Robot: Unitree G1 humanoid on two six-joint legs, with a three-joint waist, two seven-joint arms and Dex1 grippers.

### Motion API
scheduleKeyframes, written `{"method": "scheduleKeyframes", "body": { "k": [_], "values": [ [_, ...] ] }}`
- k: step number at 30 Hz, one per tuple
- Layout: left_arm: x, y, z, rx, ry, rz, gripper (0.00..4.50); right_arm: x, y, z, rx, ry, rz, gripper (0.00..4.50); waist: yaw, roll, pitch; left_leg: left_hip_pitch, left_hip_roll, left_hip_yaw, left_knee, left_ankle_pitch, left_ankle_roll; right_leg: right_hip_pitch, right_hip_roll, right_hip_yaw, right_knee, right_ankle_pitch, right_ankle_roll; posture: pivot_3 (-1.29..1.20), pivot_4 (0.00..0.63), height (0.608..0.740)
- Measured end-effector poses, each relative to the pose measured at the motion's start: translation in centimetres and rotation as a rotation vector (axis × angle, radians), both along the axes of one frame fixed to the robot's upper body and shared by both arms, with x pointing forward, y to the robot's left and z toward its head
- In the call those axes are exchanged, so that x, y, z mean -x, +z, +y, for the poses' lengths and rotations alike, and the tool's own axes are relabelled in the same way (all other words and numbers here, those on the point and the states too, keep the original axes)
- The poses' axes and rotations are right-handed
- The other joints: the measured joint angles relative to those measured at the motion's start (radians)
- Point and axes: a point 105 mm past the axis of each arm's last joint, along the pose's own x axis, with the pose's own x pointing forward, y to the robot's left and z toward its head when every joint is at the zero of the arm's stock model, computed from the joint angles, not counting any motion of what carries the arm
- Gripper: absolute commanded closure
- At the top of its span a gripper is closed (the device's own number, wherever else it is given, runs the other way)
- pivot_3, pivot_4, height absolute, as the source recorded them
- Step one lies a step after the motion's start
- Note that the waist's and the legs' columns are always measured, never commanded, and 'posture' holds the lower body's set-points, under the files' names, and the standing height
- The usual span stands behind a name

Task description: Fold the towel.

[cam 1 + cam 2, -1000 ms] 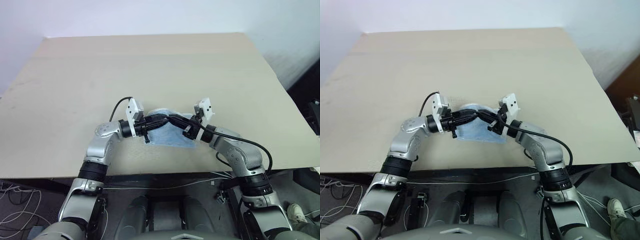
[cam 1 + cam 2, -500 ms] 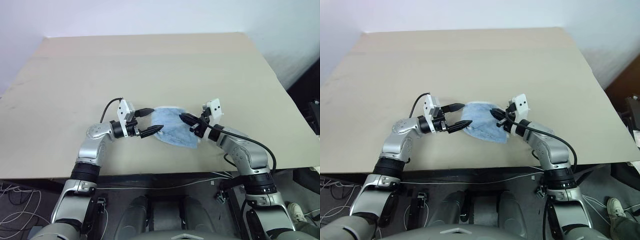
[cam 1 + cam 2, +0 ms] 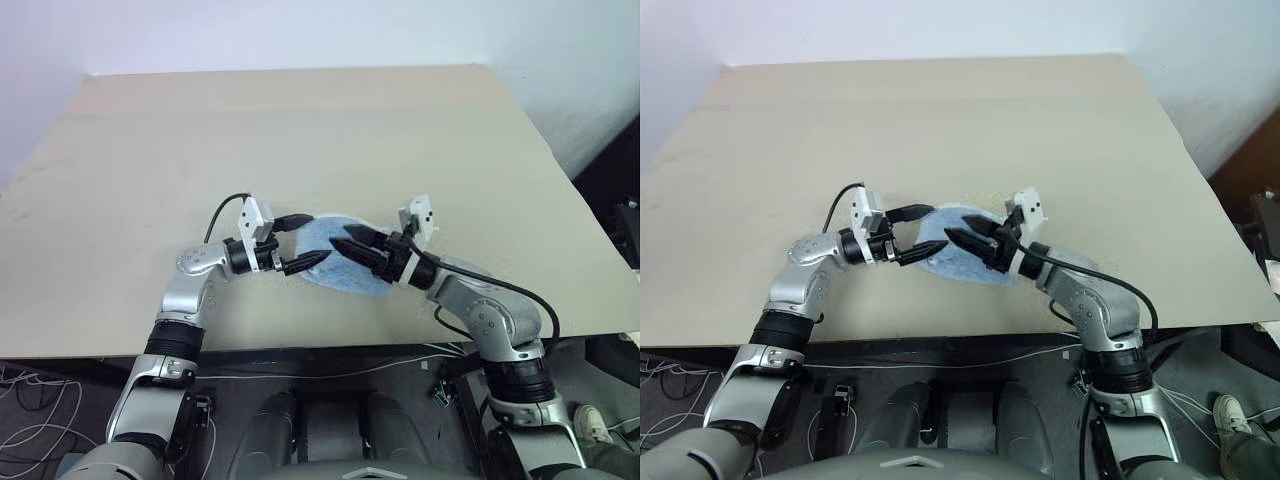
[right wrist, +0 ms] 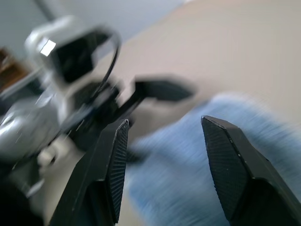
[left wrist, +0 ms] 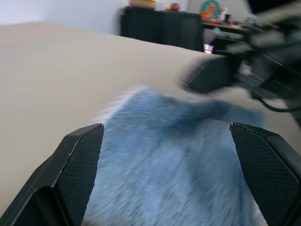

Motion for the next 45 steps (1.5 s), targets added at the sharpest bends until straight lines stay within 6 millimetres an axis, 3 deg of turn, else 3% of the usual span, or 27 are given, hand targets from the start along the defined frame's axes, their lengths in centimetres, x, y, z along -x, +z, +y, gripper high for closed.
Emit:
{"method": "scheduleKeyframes", "body": {
  "k": [4, 10, 16, 23, 27, 30, 32, 39, 42, 45],
  "values": [
    [1.5, -1.0, 0.6, -0.082, -0.072, 0.04, 0.0, -1.6, 1.1, -1.4, -0.025, -0.106, -0.017, 1.86, -0.003, 0.0, 0.0, 0.0, 0.0, 0.0, -0.002, 0.0, 0.0, -0.001, 0.0, 0.0, 0.0, 0.0, 0.0, 0.0, 0.15, 0.74],
    [3.0, -3.7, 3.4, -0.239, -0.086, 0.167, 0.0, -1.9, 0.9, -1.8, -0.013, -0.147, -0.016, 1.86, -0.003, 0.001, 0.0, 0.0, 0.0, 0.0, -0.002, 0.0, 0.0, -0.002, 0.0, 0.001, 0.0, 0.0, 0.0, 0.0, 0.15, 0.74],
    [3.0, -3.8, 5.5, -0.292, -0.046, 0.181, 0.0, -2.1, 0.4, -2.1, 0.005, -0.187, -0.021, 1.86, -0.001, 0.001, 0.0, 0.0, 0.0, 0.0, -0.002, 0.0, 0.0, -0.002, -0.001, 0.001, 0.0, 0.0, 0.0, 0.0, 0.15, 0.74],
    [2.7, 0.2, 6.4, -0.069, -0.052, 0.302, 0.0, -1.7, -0.3, -2.2, -0.01, -0.178, 0.02, 1.86, -0.004, 0.001, 0.0, -0.001, 0.0, 0.0, -0.002, 0.0, 0.0, -0.002, -0.001, 0.001, 0.0, 0.0, 0.0, 0.0, 0.15, 0.74],
    [1.6, 3.1, 6.2, 0.024, -0.037, 0.254, 0.0, -1.5, 0.3, -2.6, -0.018, -0.172, 0.009, 1.86, -0.001, 0.001, 0.0, -0.001, 0.0, 0.0, -0.001, 0.0, 0.0, -0.002, 0.0, 0.0, 0.0, 0.0, 0.0, 0.0, 0.15, 0.74],
    [1.5, 3.7, 4.6, 0.057, -0.071, 0.232, 0.57, -1.4, 0.3, -2.6, -0.021, -0.165, 0.016, 1.82, 0.0, 0.001, 0.0, -0.001, 0.0, 0.0, -0.001, 0.0, 0.0, -0.002, -0.001, 0.0, 0.0, 0.0, 0.0, 0.0, 0.15, 0.74],
    [1.6, 3.6, 3.5, 0.055, -0.104, 0.234, 1.24, -1.4, 0.2, -2.6, -0.023, -0.161, 0.019, 2.21, -0.001, 0.001, 0.0, -0.001, 0.0, 0.0, -0.001, 0.0, 0.0, -0.002, -0.001, 0.0, 0.0, 0.0, 0.0, 0.0, 0.15, 0.74],
    [1.0, 3.9, 1.0, 0.108, -0.126, 0.222, 3.63, -1.2, 0.2, -2.5, -0.012, -0.142, 0.018, 4.48, -0.002, 0.001, 0.0, -0.001, 0.0, 0.0, -0.001, 0.0, 0.0, -0.002, 0.0, 0.001, 0.0, 0.0, 0.0, 0.0, 0.15, 0.74],
    [1.0, 3.7, 0.8, 0.105, -0.132, 0.237, 4.49, -1.2, 0.3, -2.4, -0.016, -0.136, 0.007, 4.5, -0.003, 0.001, 0.0, -0.001, 0.0, 0.001, -0.001, 0.0, 0.0, -0.002, 0.0, 0.001, 0.0, 0.0, 0.0, 0.0, 0.15, 0.74],
    [1.2, 2.7, 0.2, 0.03, -0.15, 0.204, 4.49, -1.0, 0.2, -2.4, -0.018, -0.132, 0.001, 4.5, -0.001, 0.001, 0.0, -0.001, 0.0, 0.001, -0.001, 0.0, 0.0, -0.002, 0.0, 0.0, 0.0, 0.0, 0.0, 0.0, 0.15, 0.74]
  ]
}}
